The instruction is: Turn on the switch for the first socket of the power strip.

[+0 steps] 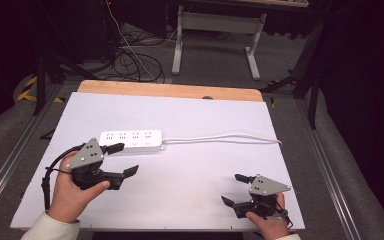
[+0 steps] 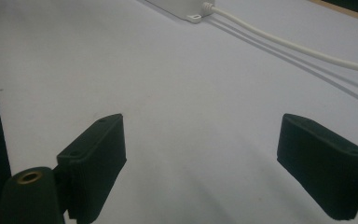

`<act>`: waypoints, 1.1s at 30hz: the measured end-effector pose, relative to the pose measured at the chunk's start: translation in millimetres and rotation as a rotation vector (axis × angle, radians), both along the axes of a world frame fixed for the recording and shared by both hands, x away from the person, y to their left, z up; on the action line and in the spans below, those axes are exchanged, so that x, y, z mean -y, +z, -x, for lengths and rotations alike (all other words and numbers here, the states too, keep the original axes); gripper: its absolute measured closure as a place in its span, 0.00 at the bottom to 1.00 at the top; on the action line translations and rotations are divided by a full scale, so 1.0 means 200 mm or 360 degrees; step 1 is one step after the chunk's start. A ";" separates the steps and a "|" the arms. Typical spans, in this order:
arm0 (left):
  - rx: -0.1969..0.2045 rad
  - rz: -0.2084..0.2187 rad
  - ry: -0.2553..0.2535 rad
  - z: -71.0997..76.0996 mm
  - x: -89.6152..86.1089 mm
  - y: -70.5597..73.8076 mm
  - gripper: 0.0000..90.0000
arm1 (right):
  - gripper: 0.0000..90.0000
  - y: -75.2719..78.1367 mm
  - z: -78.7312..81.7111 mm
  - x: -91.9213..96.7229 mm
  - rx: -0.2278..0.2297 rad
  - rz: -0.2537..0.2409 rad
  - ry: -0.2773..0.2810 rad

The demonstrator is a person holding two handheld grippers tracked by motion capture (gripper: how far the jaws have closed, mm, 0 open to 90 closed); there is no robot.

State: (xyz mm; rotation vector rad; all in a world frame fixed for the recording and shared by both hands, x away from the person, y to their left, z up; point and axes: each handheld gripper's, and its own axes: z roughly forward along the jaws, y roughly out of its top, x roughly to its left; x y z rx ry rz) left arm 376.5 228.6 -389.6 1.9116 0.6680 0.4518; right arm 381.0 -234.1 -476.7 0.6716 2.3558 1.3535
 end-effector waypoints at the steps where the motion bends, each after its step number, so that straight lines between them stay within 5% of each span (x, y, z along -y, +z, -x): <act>1: 0.0000 0.0000 0.0000 0.00 0.00 0.00 0.22 | 0.18 0.00 0.00 0.00 -0.0001 -0.0001 0.0000; 5: -0.0018 0.0059 0.0030 0.03 -0.05 -0.07 0.18 | 0.18 0.00 0.00 0.00 -0.0002 -0.0013 0.0003; 16: 0.0042 0.0031 -0.0003 0.09 -0.15 -0.17 0.10 | 0.18 0.00 0.00 0.01 0.0004 -0.0019 0.0013; 21: 0.0016 0.0031 0.0024 0.12 -0.18 -0.22 0.10 | 0.18 0.00 0.00 0.01 0.0003 -0.0021 0.0015; 29: -0.0012 0.0132 -0.0007 0.15 -0.24 -0.32 0.10 | 0.18 0.01 0.01 0.01 0.0003 -0.0022 0.0019; 33: -0.0017 0.0075 0.0023 0.18 -0.27 -0.37 0.10 | 0.18 0.01 0.01 0.01 0.0003 -0.0025 0.0022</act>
